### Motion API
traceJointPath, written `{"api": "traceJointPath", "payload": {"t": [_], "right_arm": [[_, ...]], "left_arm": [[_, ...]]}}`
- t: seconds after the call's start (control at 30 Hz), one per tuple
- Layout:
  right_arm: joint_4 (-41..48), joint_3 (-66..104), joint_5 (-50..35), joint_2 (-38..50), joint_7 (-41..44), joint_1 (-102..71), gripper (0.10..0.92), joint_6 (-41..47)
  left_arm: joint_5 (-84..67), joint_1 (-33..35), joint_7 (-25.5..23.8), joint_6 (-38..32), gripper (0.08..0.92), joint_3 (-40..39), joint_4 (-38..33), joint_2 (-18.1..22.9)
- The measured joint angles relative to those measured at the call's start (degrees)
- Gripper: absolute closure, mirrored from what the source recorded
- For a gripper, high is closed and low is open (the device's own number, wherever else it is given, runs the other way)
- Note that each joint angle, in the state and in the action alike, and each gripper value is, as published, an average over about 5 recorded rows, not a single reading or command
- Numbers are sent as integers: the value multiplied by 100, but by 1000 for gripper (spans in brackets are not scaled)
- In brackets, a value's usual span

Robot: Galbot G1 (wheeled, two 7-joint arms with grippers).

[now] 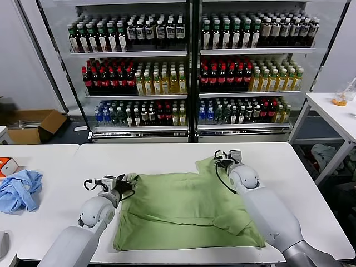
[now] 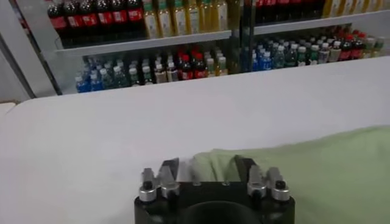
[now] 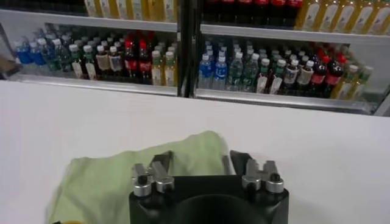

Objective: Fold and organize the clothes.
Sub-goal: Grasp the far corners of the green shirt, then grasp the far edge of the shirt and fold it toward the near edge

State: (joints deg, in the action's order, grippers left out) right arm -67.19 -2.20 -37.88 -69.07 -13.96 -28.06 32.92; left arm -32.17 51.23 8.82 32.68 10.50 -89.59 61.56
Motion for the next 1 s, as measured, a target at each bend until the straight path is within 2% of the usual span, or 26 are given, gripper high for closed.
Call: {"api": "traceJointPath", "payload": {"t": [0.33,0.5,1.0], "right_arm": [[-118,36,-145,79,61,-90,794,1],[-380,100,-233,170,59,-187,912,18],[-2006,663,-470,821,-90,-863,920,27]], "left_arm": [[-303,113,-113,-46,831,86,-108,-59],[-479,212,-124,-119,903,204,-263,-119],[-1024,914,-90,-284,908,723,-1296,-172]]}}
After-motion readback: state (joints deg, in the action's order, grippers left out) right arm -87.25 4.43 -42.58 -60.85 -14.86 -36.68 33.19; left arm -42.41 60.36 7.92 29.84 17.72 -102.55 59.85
